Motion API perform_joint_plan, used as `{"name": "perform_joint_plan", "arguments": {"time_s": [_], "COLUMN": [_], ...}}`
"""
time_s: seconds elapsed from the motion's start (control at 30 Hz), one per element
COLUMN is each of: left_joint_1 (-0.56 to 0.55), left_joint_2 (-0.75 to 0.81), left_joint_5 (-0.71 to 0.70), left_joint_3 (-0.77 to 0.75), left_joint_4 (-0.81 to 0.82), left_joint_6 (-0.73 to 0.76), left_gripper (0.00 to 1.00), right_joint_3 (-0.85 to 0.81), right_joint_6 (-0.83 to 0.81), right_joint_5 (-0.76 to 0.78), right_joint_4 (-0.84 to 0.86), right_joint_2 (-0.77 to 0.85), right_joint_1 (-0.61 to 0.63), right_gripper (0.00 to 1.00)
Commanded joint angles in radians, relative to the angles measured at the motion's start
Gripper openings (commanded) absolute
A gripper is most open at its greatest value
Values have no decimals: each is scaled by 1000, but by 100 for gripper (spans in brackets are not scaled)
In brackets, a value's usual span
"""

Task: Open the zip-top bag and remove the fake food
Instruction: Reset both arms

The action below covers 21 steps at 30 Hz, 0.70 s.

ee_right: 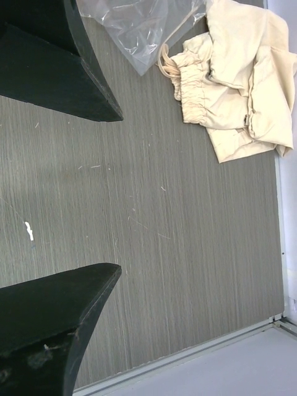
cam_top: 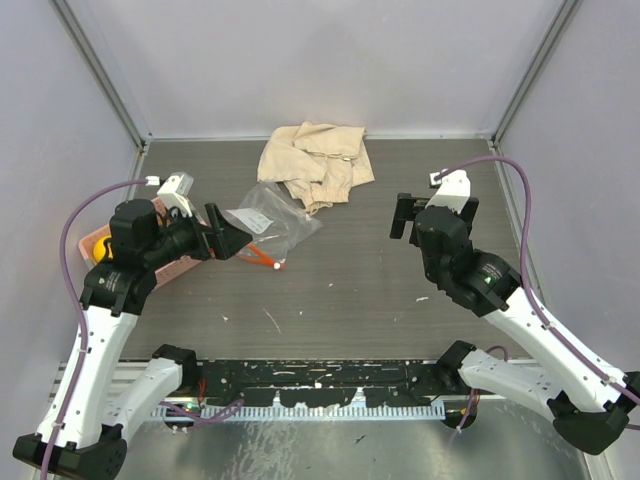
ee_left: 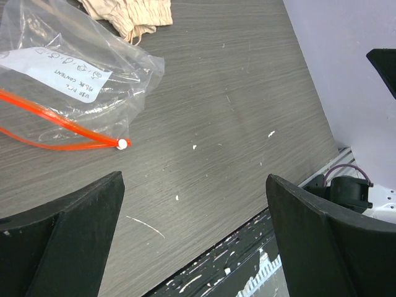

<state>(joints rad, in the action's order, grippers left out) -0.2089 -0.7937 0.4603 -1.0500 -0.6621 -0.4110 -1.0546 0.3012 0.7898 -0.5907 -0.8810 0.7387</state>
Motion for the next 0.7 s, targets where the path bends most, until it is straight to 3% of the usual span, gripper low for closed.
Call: {"name": "perform_joint_plan", "arguments": {"time_s": [0.0,0.67], "left_joint_1": [4,3], "left_joint_2": [13,12], "left_joint_5": [15,26], "left_joint_3": [-8,7], "left_joint_4": [53,68], "left_joint_6": [0,-1], "left_gripper": [98,98], "right_joint_3": [-8,13], "right_joint_6": [-14,-32], "right_joint_5": [3,-1], "right_joint_4": [51,68], "right_joint_2": [25,34], "right_joint_1": [5,5], "right_gripper": [100,100]}}
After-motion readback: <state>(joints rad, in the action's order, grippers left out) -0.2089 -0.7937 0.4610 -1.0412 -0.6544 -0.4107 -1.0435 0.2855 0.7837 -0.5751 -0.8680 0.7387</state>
